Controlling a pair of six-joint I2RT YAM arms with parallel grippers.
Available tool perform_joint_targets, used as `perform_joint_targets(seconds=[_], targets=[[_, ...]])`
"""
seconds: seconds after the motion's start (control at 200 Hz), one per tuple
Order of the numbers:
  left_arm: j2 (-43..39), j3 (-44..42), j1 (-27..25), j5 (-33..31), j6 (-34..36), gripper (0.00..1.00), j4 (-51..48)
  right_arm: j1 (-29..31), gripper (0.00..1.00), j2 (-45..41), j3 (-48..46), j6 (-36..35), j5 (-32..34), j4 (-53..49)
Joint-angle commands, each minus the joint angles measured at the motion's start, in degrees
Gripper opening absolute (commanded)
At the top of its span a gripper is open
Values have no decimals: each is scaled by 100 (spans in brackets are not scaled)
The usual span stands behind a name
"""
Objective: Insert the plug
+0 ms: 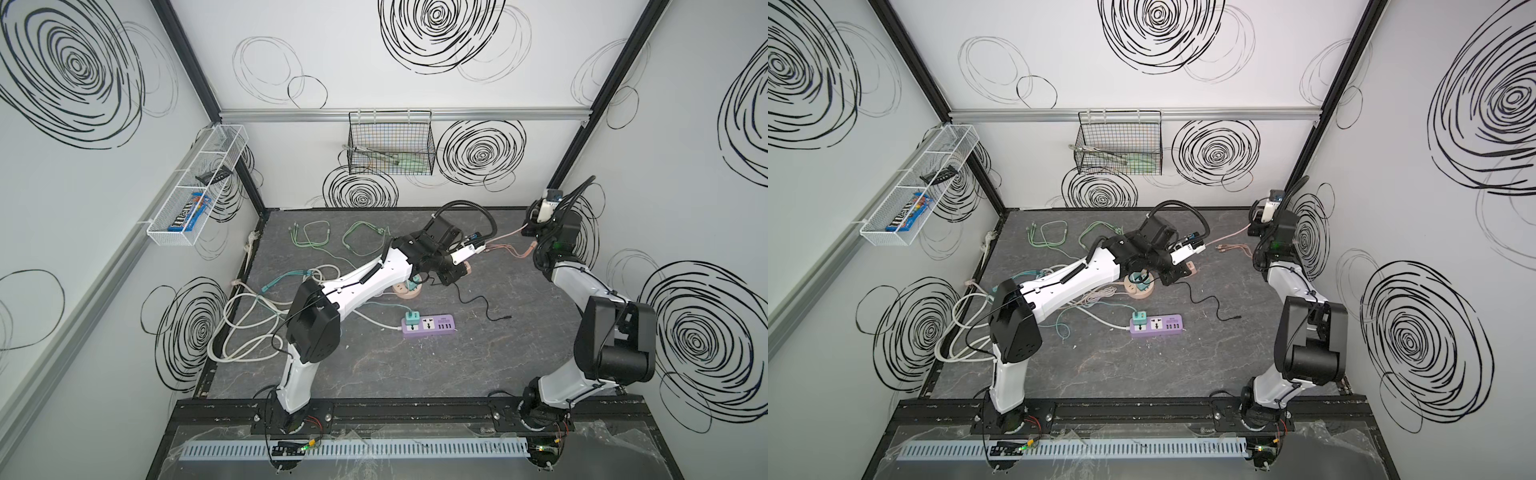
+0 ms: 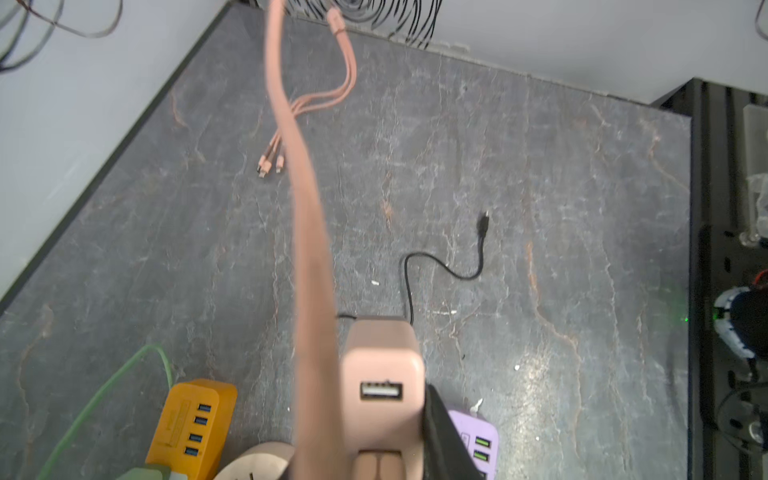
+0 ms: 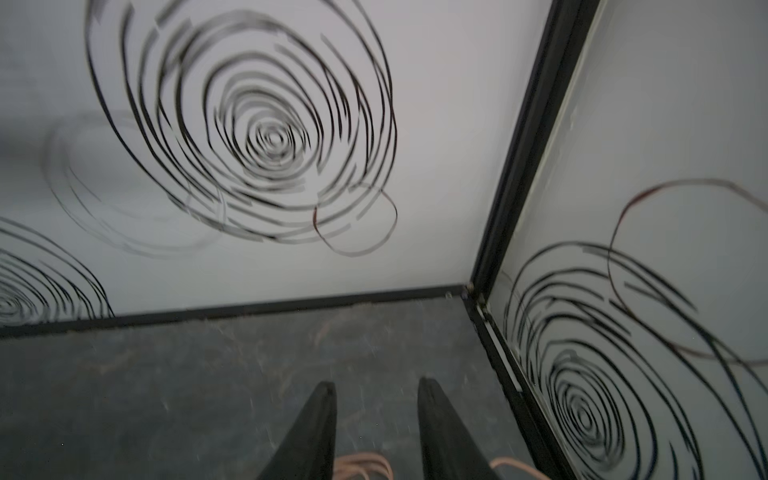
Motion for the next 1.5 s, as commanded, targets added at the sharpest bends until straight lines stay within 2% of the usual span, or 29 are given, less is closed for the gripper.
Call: perform_joint_targets(seconds=[0.0, 0.035, 0.06, 0.1, 0.17, 0.255, 0.27, 0.275, 0.48, 0.64, 0.79, 0.906, 1.126, 1.201, 1.336, 1.416, 1.496], targets=[[108, 14, 87, 3, 330, 0, -471, -15, 52, -151, -276, 475, 301, -499], [132, 22, 82, 37, 403, 0, -580, -15, 57, -135, -304, 534, 383, -758], [147, 14, 87, 58, 434, 0, -630, -15, 67, -133, -302, 584, 451, -962], [148, 5, 88, 103, 480, 0, -688, -15, 76, -112, -263, 821, 667, -1313], [148, -17, 105, 186, 519, 0, -737, -24, 80, -82, -222, 1070, 917, -1681], [159, -13, 113, 193, 526, 0, -727, -35, 83, -141, -390, 1278, 983, -1602], [160, -13, 116, 177, 528, 0, -720, -33, 98, -158, -432, 1308, 991, -1545], [162, -13, 115, 174, 519, 0, -719, -37, 100, -160, -451, 1322, 988, -1531], [199, 101, 279, 259, 335, 0, -700, -118, 97, -328, -713, 1702, 858, -1515], [240, 140, 299, 214, 301, 0, -657, -138, 97, -819, -1162, 1863, 499, -1465], [351, 292, 299, 299, 259, 0, -698, -140, 97, -1431, -1899, 2429, 37, -1456], [347, 304, 307, 329, 264, 0, -683, -160, 97, -1738, -2179, 2705, -294, -1877], [355, 312, 338, 395, 221, 0, -661, -217, 97, -2247, -2513, 2714, -732, -2337], [357, 383, 385, 462, 126, 0, -623, -210, 97, -2262, -2635, 2461, -1179, -2260], [376, 618, 478, 267, -373, 0, -281, -108, 97, -1962, -2697, 2428, -1368, -2255], [366, 617, 663, -147, -1105, 0, 246, -43, 97, -1846, -2595, 2309, -1535, -2257], [397, 688, 941, -195, -1854, 0, 592, 108, 97, -1785, -2450, 2041, -1600, -2308]])
